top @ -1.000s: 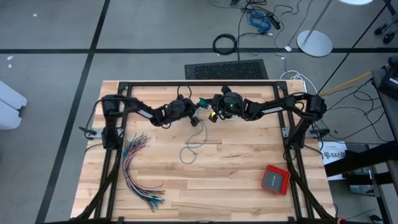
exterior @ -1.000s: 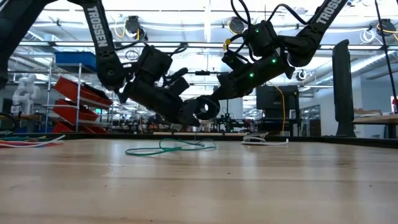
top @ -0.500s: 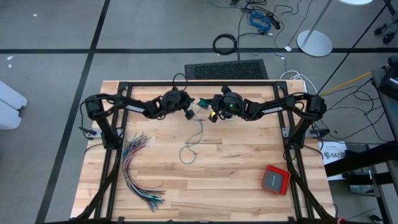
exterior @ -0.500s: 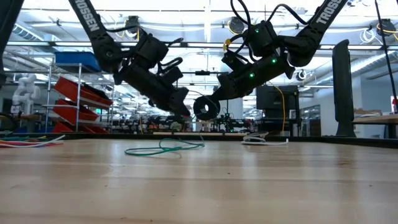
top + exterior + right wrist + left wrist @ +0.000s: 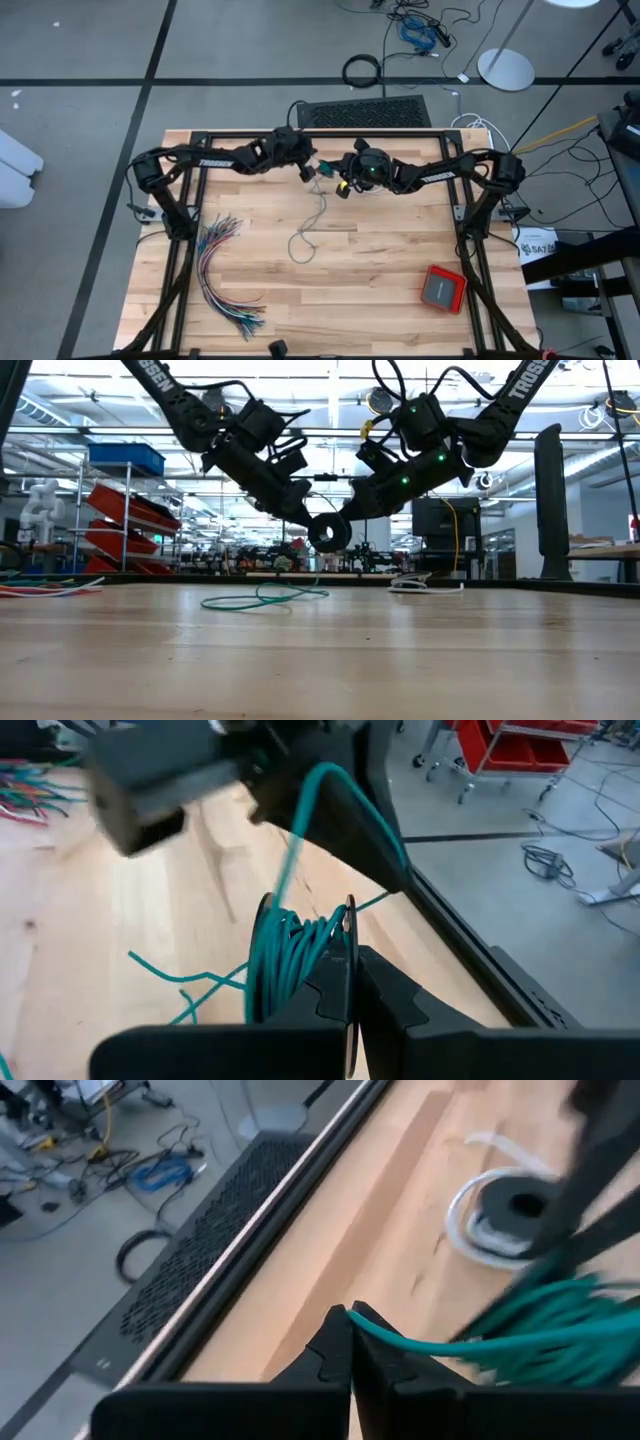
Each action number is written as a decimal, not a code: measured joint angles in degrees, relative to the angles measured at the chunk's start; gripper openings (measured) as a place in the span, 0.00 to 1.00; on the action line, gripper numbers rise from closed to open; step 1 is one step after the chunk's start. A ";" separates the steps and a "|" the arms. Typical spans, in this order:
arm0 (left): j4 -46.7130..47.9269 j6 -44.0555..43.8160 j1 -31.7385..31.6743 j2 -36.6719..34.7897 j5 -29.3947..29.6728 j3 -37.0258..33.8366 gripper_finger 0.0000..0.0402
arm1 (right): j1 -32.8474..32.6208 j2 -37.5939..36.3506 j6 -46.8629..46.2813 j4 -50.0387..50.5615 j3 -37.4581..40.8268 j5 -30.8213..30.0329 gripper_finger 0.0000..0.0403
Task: Coil cords
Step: Coil the green wire onto the spool
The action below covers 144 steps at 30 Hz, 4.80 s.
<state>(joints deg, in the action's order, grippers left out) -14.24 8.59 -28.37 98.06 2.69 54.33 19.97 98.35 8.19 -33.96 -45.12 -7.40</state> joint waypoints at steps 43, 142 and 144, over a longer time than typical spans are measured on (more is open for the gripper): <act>-8.50 -11.41 -0.80 1.66 -3.94 0.43 0.00 | -0.56 -0.37 -10.14 -28.83 -0.01 -0.38 0.00; -58.89 -23.29 9.21 22.67 13.55 -18.25 0.03 | 0.70 -0.15 -3.16 -25.88 0.94 -8.74 0.00; -58.34 -23.29 9.23 22.67 13.19 -17.68 0.02 | 0.70 -0.15 -3.17 -25.78 0.94 -8.74 0.00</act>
<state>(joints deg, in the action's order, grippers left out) -72.58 -14.70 -19.14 120.73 15.88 36.66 20.67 98.19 5.02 -59.74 -44.18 -16.14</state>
